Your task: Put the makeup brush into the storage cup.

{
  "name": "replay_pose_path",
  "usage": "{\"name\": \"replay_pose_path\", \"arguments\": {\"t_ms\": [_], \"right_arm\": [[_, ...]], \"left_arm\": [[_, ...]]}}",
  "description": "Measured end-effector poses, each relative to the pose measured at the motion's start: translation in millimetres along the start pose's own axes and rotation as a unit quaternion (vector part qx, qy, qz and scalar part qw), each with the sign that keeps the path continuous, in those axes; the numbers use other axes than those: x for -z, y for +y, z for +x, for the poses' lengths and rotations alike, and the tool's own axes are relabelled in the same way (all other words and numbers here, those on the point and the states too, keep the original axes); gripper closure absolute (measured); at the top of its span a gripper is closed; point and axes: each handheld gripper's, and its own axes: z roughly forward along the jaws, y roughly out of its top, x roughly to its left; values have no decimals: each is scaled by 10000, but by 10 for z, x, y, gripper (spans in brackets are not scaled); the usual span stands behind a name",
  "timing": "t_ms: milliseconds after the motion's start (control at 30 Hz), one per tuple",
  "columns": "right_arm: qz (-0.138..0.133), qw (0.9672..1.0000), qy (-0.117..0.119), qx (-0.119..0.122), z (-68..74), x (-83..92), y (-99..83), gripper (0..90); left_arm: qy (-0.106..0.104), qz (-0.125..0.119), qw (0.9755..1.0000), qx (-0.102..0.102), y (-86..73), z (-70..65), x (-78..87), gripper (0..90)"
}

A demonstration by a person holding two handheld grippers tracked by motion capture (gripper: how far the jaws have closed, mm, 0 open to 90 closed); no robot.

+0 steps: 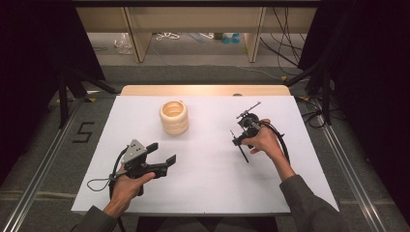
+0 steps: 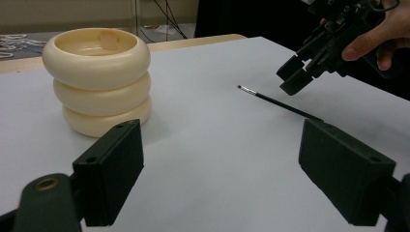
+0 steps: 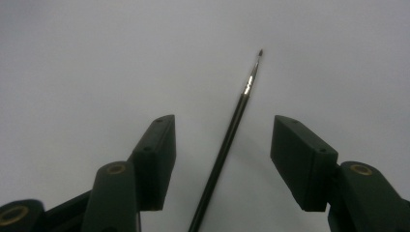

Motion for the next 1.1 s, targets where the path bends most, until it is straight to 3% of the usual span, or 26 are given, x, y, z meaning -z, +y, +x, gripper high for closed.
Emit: {"name": "replay_pose_path", "arguments": {"t_ms": [200, 233, 267, 467, 1100], "right_arm": [[146, 9999, -46, -1, 4, -52, 30, 461], [172, 9998, -47, 13, 0, -59, 32, 466], [231, 9997, -69, 14, -3, -73, 34, 474], [348, 9993, -94, 20, -14, -111, 43, 503], [481, 9988, -55, -60, -29, -190, 69, 641]], "left_arm": [[2, -8, 10000, -1, 1, -1, 2, 157], [22, -17, 9999, 100, -3, -13, 0, 156], [-1, -10, 10000, 1, 1, -2, 1, 156], [3, -2, 10000, -4, 0, 0, 1, 157], [3, 4, 10000, 12, -1, 2, 0, 157]]}}
